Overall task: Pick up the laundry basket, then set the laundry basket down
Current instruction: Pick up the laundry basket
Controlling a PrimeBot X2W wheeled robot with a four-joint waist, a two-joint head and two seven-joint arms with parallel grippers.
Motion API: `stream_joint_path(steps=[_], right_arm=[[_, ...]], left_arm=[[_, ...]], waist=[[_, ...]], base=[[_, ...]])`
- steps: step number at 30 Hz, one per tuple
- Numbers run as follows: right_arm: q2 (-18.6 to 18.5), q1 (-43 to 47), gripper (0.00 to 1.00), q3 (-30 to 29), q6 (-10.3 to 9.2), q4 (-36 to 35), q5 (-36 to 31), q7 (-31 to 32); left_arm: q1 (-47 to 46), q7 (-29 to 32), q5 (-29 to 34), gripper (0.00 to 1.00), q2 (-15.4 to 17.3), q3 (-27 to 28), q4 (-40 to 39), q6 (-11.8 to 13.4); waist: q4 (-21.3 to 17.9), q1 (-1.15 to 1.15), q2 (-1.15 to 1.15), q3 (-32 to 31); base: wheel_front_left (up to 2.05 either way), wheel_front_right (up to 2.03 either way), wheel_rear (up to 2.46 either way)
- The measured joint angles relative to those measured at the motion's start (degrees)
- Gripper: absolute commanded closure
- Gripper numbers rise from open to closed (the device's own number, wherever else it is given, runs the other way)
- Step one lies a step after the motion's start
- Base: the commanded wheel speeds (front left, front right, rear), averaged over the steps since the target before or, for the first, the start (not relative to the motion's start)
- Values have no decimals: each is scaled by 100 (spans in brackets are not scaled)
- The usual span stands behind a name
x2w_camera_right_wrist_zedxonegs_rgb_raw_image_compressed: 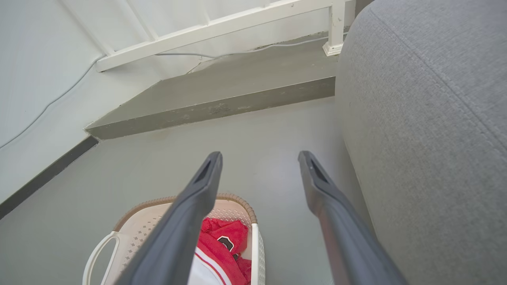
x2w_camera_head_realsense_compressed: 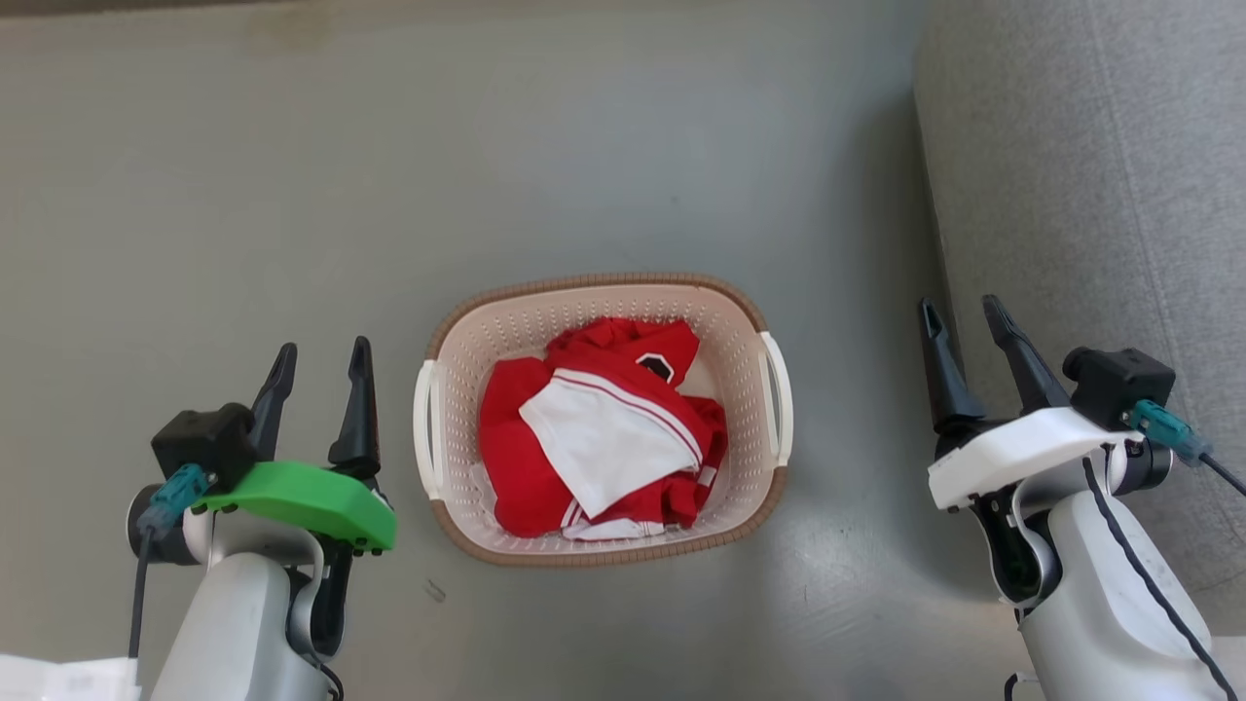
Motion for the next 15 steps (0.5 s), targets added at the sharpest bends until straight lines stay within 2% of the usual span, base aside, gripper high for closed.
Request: stream_joint_path(steps=[9,15], right_arm=[[-2,-419,0,145,0,656,-1,-5],[-2,-823,0,259,1,1013,0,-7]], left_arm=[[-505,0,131,0,-22,-298,666,-23],[-921,0,130,0,-38,-302,1103,-53]], waist=[[31,0,0,477],[57,0,0,859]], base=[[0,0,0],[0,0,0]])
